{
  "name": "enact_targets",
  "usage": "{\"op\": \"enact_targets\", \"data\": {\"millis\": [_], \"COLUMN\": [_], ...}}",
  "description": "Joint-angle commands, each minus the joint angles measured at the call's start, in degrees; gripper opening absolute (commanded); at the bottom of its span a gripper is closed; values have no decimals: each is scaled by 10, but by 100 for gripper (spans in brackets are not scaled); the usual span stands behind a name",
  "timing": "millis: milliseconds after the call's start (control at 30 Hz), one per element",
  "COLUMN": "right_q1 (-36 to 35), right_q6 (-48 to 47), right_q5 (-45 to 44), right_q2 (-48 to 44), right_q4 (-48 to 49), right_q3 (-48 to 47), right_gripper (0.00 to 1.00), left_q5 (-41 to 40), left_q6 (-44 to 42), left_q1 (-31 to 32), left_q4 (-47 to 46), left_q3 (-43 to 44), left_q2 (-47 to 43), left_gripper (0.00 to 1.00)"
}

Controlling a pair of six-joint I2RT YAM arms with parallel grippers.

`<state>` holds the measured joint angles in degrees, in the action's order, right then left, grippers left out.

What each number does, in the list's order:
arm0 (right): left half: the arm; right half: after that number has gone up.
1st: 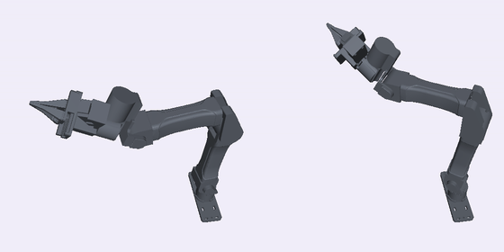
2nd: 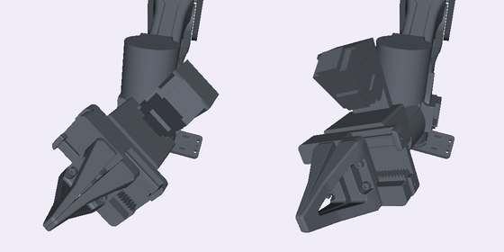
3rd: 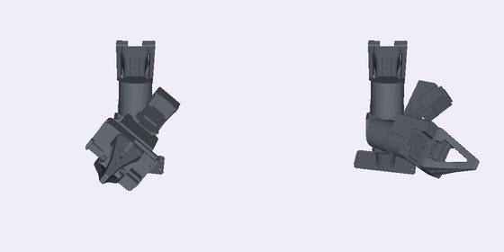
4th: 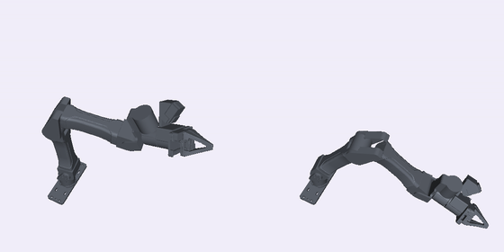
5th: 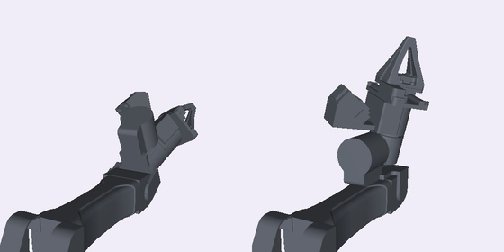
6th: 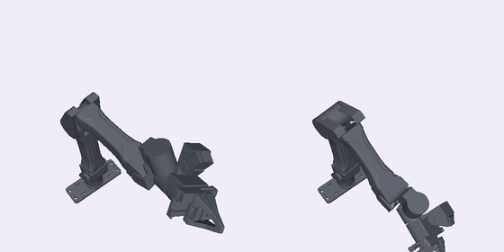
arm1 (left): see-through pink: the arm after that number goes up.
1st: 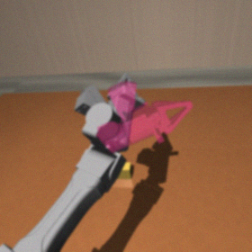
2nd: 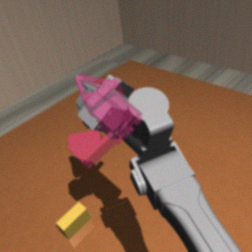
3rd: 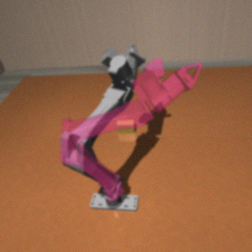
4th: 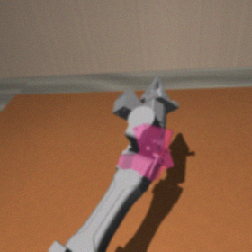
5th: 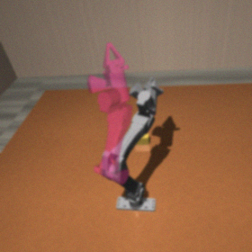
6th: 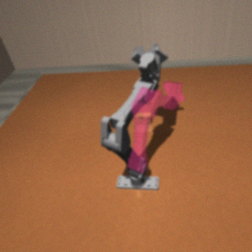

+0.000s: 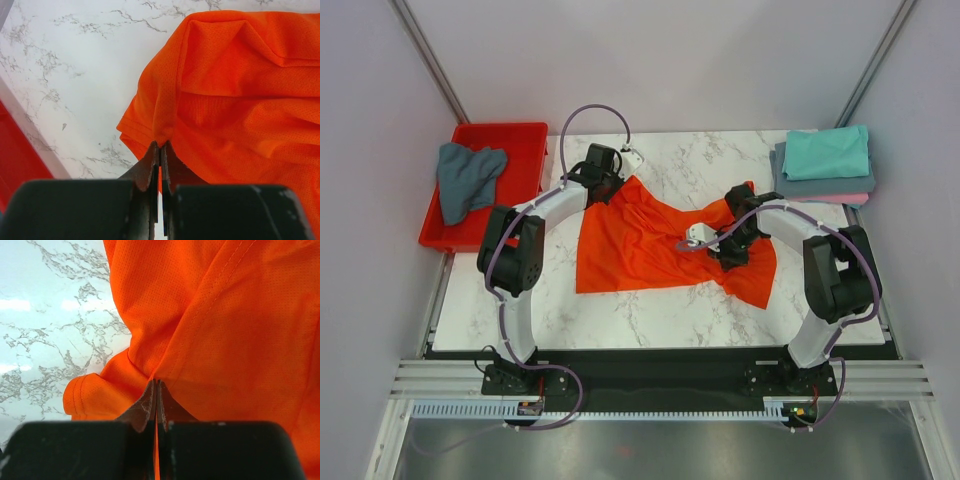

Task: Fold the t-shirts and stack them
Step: Flatten the tshirt out

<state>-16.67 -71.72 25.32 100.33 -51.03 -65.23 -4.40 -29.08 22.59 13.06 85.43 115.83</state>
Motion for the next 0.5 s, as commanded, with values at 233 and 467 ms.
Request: {"op": "enact_targets", "data": {"millis": [233, 467], "right_q1": [31, 57], "right_q6": [105, 170], "right_q5": [25, 7], "right_q2": [-23, 20], "right_q4": [38, 72], "right_q3": [-167, -307], "right_gripper": [0, 0], "left_q5": [-13, -15], "left_q6": [-5, -7], "left_q1": [1, 1], "left_q4": [-27, -27], "left_q3": [22, 54], "left_q2": [-53, -82], "left_gripper": [2, 2]}}
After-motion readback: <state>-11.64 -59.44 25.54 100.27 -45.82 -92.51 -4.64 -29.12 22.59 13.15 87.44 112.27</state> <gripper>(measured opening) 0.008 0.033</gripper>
